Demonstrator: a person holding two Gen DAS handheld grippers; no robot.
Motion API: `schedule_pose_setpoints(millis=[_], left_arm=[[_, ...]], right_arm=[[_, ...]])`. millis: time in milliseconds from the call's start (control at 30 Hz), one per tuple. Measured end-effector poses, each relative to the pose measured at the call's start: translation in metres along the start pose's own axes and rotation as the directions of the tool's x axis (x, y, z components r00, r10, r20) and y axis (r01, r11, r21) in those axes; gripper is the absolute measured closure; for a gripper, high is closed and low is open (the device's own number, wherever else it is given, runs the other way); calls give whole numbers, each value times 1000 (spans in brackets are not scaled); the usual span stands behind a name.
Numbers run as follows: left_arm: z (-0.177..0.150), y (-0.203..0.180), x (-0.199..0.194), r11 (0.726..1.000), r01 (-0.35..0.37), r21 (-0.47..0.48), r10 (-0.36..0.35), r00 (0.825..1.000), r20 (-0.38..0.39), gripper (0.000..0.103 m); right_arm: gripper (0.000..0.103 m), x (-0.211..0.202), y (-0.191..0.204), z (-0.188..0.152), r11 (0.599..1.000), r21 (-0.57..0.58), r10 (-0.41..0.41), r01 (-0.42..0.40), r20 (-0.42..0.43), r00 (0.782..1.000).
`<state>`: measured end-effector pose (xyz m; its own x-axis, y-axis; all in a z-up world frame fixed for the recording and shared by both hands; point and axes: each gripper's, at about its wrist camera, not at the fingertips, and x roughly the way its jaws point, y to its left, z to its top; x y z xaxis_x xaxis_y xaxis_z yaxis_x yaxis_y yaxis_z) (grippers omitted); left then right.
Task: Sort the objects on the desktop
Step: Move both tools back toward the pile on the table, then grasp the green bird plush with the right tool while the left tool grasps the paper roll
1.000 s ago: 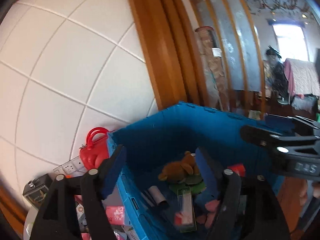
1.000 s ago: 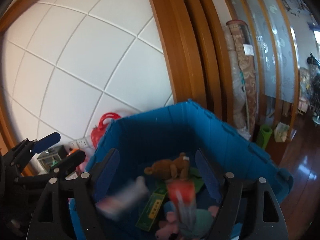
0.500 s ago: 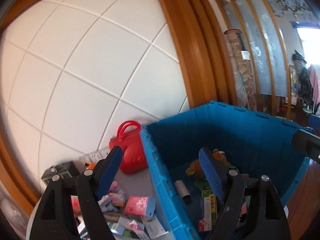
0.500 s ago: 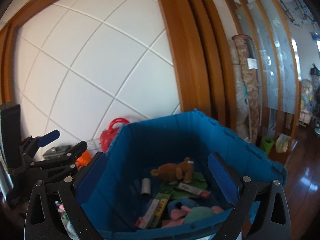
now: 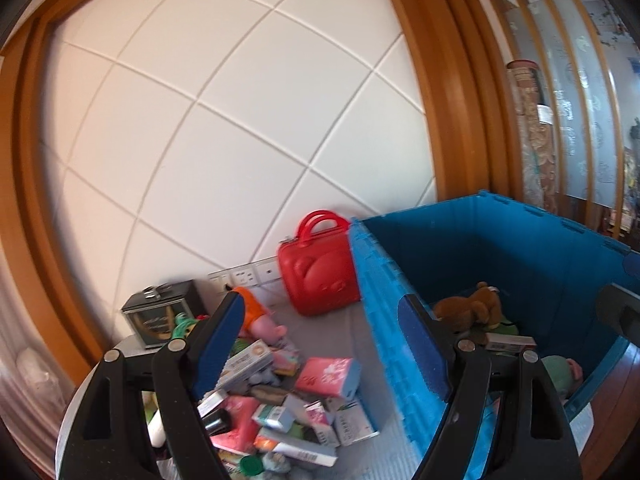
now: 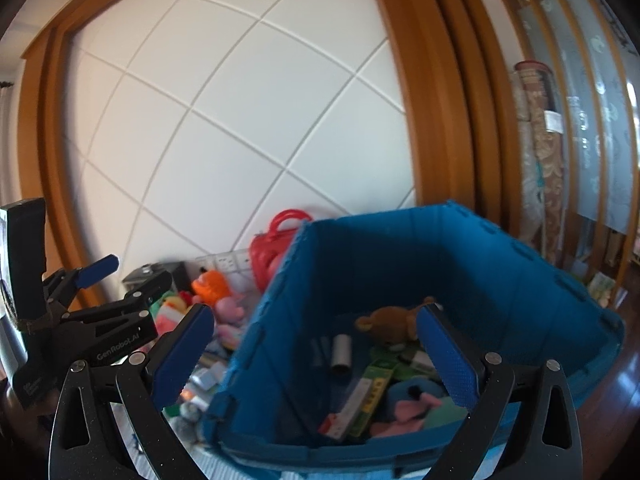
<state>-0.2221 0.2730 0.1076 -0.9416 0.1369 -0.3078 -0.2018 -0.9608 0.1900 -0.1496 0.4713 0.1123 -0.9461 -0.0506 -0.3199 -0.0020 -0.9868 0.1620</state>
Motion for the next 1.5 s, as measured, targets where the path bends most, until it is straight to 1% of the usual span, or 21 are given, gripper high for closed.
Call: schedule_pose_setpoints(millis=[67, 167, 300, 367, 500, 633, 667, 833, 933, 1000, 1133, 1233, 1267, 1300, 1333, 1367, 1467, 1500], left_arm=[[-3, 9, -2, 1000, -22, -10, 22, 1000, -3, 24], [-11, 22, -5, 998, -64, -21, 64, 998, -13, 24], [-23, 45, -5, 995, -95, -38, 93, 995, -36, 24], [-29, 58, -4, 992, -113, -49, 111, 993, -47, 24], [-42, 89, -5, 986, -153, -64, 149, 987, -58, 24], [-63, 135, -2, 977, -199, -71, 194, 978, -75, 24], [-70, 148, -1, 974, -215, -67, 210, 975, -79, 24], [-105, 226, 7, 951, -306, -52, 297, 946, -130, 24], [-130, 268, 12, 945, -328, -3, 324, 933, -155, 24], [-146, 292, 15, 945, -325, 28, 325, 931, -165, 24], [-176, 338, 23, 949, -315, 19, 312, 924, -221, 24], [-193, 366, 29, 944, -329, 20, 323, 913, -251, 24], [-197, 373, 30, 942, -335, 13, 326, 909, -259, 24], [-203, 383, 32, 939, -343, 0, 330, 904, -272, 24], [-207, 389, 30, 938, -347, -8, 331, 900, -283, 24], [-213, 396, 30, 936, -353, -14, 333, 896, -294, 24], [-228, 415, 31, 919, -393, -34, 359, 870, -338, 24], [-233, 420, 29, 917, -396, -47, 356, 866, -351, 24]], right_arm=[[0, 1, 5, -3, 1000, -1, 30, -30, -10, 1000], [0, 2, 15, -5, 999, -17, 50, -51, -15, 999], [0, 8, 30, -8, 996, -14, 85, -85, -29, 996], [0, 13, 43, -11, 994, -27, 105, -107, -51, 993], [0, 22, 71, -13, 989, -64, 127, -131, -62, 990], [0, 39, 100, -17, 986, -70, 146, -151, -76, 986], [0, 48, 112, -20, 985, -71, 151, -158, -91, 984], [0, 84, 166, -30, 976, -89, 183, -198, -152, 971], [0, 104, 200, -36, 971, -84, 209, -225, -168, 963], [0, 118, 221, -43, 968, -63, 228, -243, -180, 957], [0, 153, 273, -65, 955, -21, 281, -294, -245, 928], [0, 183, 326, -83, 937, -37, 321, -346, -295, 900], [0, 198, 350, -91, 926, -46, 342, -375, -321, 883], [0, 207, 363, -96, 919, -48, 356, -393, -334, 873], [0, 223, 385, -103, 907, -55, 374, -418, -354, 857], [0, 233, 400, -109, 900, -63, 382, -432, -366, 849], [0, 274, 447, -127, 876, -74, 410, -477, -408, 816], [0, 284, 458, -132, 873, -74, 412, -482, -419, 809]])
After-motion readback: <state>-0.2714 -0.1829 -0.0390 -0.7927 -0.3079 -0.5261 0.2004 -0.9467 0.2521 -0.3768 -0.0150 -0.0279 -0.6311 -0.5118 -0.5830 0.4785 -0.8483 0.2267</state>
